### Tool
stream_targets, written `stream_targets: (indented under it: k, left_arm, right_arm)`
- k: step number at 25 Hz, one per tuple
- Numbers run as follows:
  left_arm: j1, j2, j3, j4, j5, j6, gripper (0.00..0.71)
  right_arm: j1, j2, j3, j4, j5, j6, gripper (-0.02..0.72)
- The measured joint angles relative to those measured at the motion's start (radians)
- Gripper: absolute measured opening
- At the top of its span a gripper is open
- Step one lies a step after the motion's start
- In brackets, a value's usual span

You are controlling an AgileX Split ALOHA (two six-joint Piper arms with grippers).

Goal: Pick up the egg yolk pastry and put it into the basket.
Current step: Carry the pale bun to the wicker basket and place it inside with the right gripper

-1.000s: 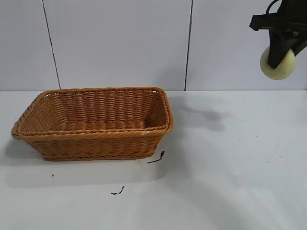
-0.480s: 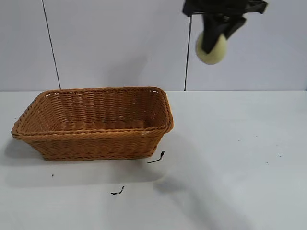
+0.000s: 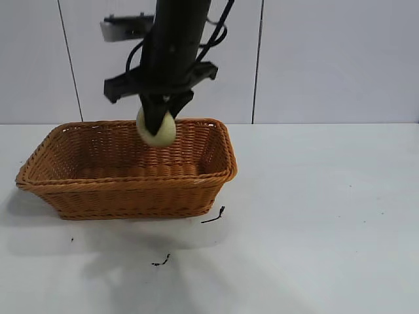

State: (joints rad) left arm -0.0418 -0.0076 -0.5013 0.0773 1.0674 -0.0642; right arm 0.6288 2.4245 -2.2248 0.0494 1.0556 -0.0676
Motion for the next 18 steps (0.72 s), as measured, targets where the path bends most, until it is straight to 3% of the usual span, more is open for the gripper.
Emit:
stream_targets:
  k: [6,7,11,12,15,18]
  left_arm:
    - [0.0,0.0,0.0,0.0,0.0,0.0,0.696]
    - [0.0,0.0,0.0,0.0,0.0,0.0,0.696]
    - [0.0,0.0,0.0,0.0,0.0,0.0,0.696]
    - [0.0,0.0,0.0,0.0,0.0,0.0,0.696]
    - [0.0,0.0,0.0,0.0,0.0,0.0,0.696]
    - [0.0,0.0,0.0,0.0,0.0,0.0,0.696]
  right_arm:
    - [-0.002,0.084,0.0,-0.023,-0.081,0.0,0.132]
    - [-0.002,0.084,0.0,-0.025,-0.085,0.0,0.169]
    - [-0.002,0.072,0.0,-0.028,-0.087,-0.023,0.542]
    - [-0.002,0.065,-0.003,-0.029,-0.085,-0.027,0.604]
    - [-0.002,0.048,-0.036,-0.036,-0.061,-0.031,0.673]
    - [-0.002,0.027,-0.097,-0.042,-0.013,-0.031,0.687]
